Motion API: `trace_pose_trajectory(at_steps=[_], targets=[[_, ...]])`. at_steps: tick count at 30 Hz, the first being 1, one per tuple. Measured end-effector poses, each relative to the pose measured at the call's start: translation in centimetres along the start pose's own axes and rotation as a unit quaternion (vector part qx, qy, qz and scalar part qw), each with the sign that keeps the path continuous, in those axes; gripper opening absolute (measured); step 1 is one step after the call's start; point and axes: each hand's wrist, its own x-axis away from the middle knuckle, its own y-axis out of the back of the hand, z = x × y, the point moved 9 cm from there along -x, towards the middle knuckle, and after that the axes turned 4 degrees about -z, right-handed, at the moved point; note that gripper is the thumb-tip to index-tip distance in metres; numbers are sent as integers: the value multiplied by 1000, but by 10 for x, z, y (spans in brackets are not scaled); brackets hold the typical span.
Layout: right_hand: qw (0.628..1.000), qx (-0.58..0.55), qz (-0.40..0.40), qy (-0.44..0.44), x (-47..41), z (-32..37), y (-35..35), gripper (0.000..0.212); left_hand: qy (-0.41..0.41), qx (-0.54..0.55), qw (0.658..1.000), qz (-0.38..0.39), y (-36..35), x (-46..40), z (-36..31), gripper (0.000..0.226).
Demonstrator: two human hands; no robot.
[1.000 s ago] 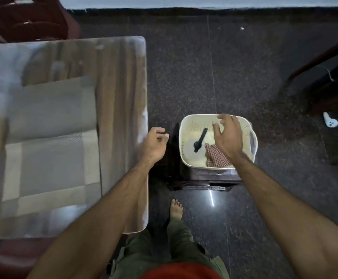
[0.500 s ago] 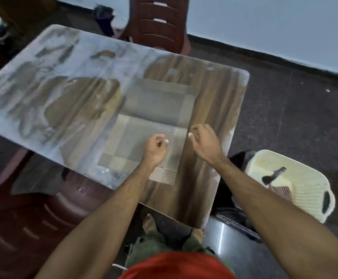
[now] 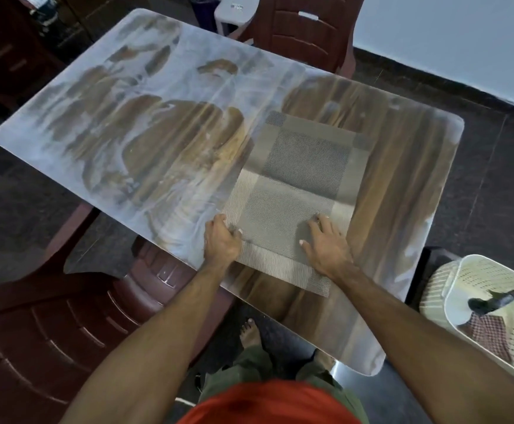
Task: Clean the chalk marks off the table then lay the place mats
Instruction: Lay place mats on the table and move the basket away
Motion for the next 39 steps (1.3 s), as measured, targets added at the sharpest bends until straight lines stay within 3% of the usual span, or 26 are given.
trace_pose_trajectory(at_steps=[7,11,15,19,23,27,30,34,37,39], targets=[[999,18,25,-31,2,7,-14,63,-1,-90,996,-2,12,-16,24,44],[998,32,23,-38,-2,19,-17,66,6,-56,998,3,17,-32,31,33],[998,50,13,-34,-3,25,-16,67,93,135,986,-5,21,-49,41,26],[997,50,6,-64,-3,29,-15,67,102,371,923,27,18,-52,18,24],[994,32,18,-102,-3,43,-17,71,193,453,870,28,1,-29,47,31],[994,9,15,-107,-10,58,-19,70,221,472,853,42,-13,-6,65,35],[996,-8,9,-90,-17,69,-16,65,210,459,861,57,-25,5,64,10],[999,-16,16,-47,-28,82,-14,53,133,378,916,-26,9,-19,43,12],[993,-84,84,6,-34,108,-20,53,123,419,894,-104,60,-58,31,25],[975,-183,119,48,-35,131,-18,45,138,433,888,-67,64,-78,44,21]])
